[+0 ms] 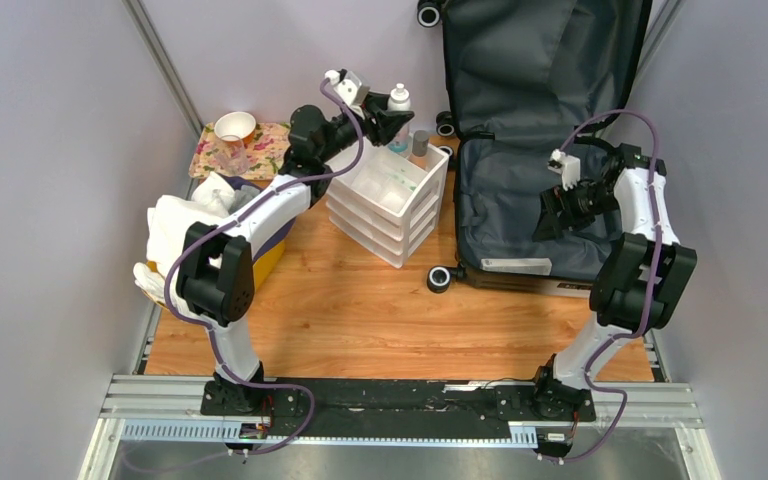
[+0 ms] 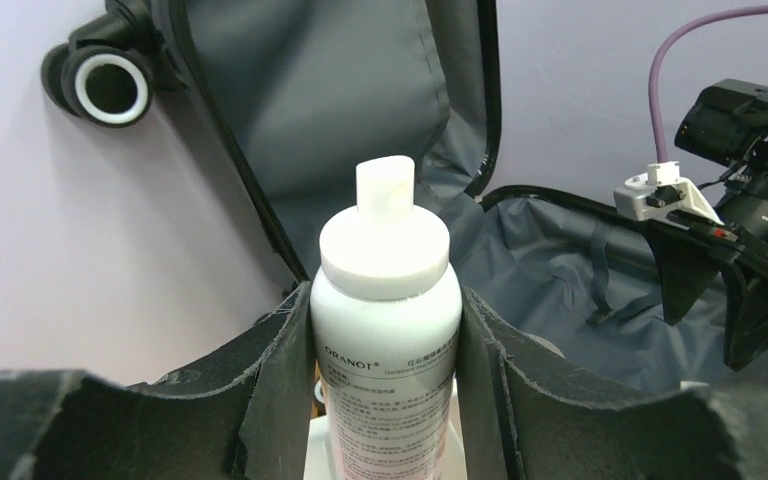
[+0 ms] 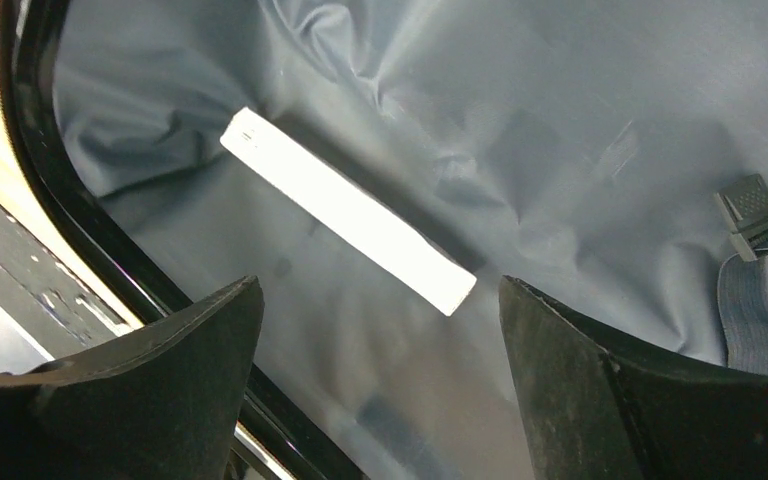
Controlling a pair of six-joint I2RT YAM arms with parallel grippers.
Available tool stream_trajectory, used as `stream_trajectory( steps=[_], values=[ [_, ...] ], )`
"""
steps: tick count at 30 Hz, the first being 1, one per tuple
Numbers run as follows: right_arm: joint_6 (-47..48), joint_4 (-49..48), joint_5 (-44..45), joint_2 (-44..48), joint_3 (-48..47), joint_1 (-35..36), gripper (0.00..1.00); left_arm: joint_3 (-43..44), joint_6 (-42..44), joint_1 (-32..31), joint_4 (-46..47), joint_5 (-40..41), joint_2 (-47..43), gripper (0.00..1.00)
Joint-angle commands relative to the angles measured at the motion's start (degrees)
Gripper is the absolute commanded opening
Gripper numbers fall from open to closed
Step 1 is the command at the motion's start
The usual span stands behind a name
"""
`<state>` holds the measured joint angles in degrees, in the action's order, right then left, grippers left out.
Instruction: Open, take out, and arrange the luggage
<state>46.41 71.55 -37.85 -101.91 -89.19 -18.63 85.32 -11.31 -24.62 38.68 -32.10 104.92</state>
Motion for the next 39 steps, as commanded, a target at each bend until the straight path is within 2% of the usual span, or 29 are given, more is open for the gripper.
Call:
stream_trajectory(
  steps=[1,3,9,11,13,17,23,26,27,30,32,36,39],
  values=[
    [11.21,3.07,2.86,-0.48,0.15,0.88,0.9,-0.5,2.6,-0.34,-0.79,-0.78,0.02,0.39],
    [13.6,3.77,4.61,-0.75,0.07,1.93,0.9,-1.03,3.75,-0.34,-1.49,-0.25,-0.86,0.44],
    [21.17,6.57,9.1,-3.64,-0.81,4.48,0.88,-2.17,4.72,-0.34,-2.47,-0.15,-2.0,0.45],
    [22.57,7.98,9.72,-5.31,-2.13,4.92,0.88,-2.61,5.07,-0.34,-2.55,-0.25,-2.53,0.66],
    [23.8,9.66,10.6,-6.19,-2.74,5.1,0.88,-3.4,5.42,-0.34,-2.64,0.45,-3.06,0.78],
    [27.58,10.1,12.44,-7.25,-1.44,5.36,0.88,-2.88,5.33,0.01,-3.69,0.98,-4.55,0.79],
    [29.61,5.44,18.5,-8.48,0.51,7.91,0.87,-0.16,5.25,1.15,-7.91,3.09,-7.53,0.8],
    [30.66,5.18,20.26,-10.67,0.42,9.23,0.85,0.03,6.21,1.77,-9.84,5.81,-9.38,0.8],
    [30.84,4.92,20.79,-11.29,0.59,9.4,0.84,-0.5,6.65,1.94,-10.37,9.39,-9.91,0.8],
    [30.32,3.86,20.8,-13.49,0.77,10.11,0.74,-2.17,9.28,2.56,-10.9,16.5,-11.84,0.81],
    [29.26,2.82,20.36,-14.72,0.77,10.9,0.61,-2.7,10.6,3.0,-11.51,20.04,-12.81,0.81],
    [27.07,-0.26,19.04,-15.51,1.65,12.3,0.49,-2.79,14.81,3.53,-12.75,28.64,-13.43,0.81],
    [23.21,-3.08,16.06,-15.51,1.65,13.18,0.38,-4.45,16.84,4.06,-12.92,30.95,-13.87,0.81]
  ],
)
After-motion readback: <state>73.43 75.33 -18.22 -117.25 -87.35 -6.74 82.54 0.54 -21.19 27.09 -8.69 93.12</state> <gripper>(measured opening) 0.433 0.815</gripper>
